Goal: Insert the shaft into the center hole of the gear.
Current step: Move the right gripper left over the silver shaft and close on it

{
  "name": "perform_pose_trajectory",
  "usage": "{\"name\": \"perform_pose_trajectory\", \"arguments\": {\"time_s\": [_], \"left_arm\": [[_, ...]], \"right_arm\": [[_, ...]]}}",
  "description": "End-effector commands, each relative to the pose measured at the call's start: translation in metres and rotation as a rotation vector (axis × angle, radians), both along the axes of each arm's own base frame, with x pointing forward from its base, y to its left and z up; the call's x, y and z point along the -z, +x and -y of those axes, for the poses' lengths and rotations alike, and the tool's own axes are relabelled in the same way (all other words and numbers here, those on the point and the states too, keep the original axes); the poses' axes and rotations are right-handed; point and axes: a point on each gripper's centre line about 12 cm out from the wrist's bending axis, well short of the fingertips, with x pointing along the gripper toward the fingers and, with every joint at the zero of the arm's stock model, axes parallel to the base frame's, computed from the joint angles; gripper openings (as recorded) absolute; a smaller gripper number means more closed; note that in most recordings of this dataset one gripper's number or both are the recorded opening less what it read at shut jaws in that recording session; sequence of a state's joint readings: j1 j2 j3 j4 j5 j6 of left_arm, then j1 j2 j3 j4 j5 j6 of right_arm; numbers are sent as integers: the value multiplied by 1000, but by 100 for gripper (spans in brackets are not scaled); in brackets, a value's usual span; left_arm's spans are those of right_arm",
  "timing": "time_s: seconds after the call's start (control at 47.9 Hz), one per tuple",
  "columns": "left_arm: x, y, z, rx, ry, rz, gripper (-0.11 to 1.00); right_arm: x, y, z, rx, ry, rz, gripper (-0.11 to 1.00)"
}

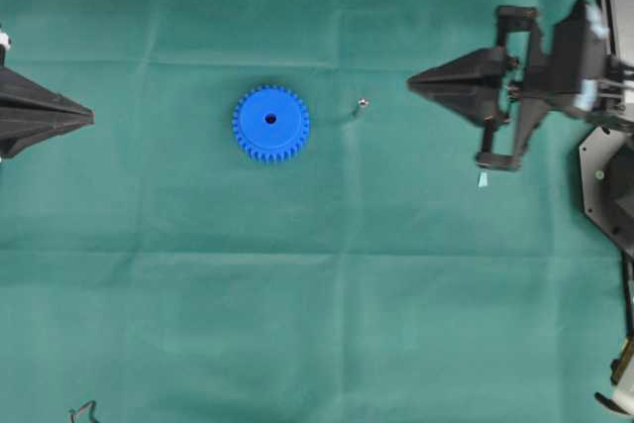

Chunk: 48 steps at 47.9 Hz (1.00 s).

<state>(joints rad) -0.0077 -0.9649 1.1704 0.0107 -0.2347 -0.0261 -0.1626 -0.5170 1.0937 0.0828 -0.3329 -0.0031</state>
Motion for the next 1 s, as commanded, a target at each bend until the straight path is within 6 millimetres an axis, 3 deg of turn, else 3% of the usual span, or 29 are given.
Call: {"name": "perform_pose_trajectory", "arguments": {"time_s": [0.0, 0.146, 0.188, 0.355, 0.543, 0.981], "left_arm": [[-9, 3, 1, 4, 3, 22, 0], [-8, 3, 1, 4, 3, 15, 0], [-8, 3, 1, 3, 0, 12, 0], [-7, 3, 1, 3, 1, 9, 0], [-7, 3, 1, 3, 1, 8, 0], [-6, 3, 1, 3, 0, -3, 0]], "right_arm": [[5, 16, 6, 17, 14, -19, 35], [37, 33, 16, 57, 57, -116, 80], [45, 36, 18, 68, 66, -133, 86], [72, 47, 23, 101, 93, -176, 74], [95, 50, 26, 129, 115, -220, 74], [105, 50, 27, 144, 128, -240, 70]]}}
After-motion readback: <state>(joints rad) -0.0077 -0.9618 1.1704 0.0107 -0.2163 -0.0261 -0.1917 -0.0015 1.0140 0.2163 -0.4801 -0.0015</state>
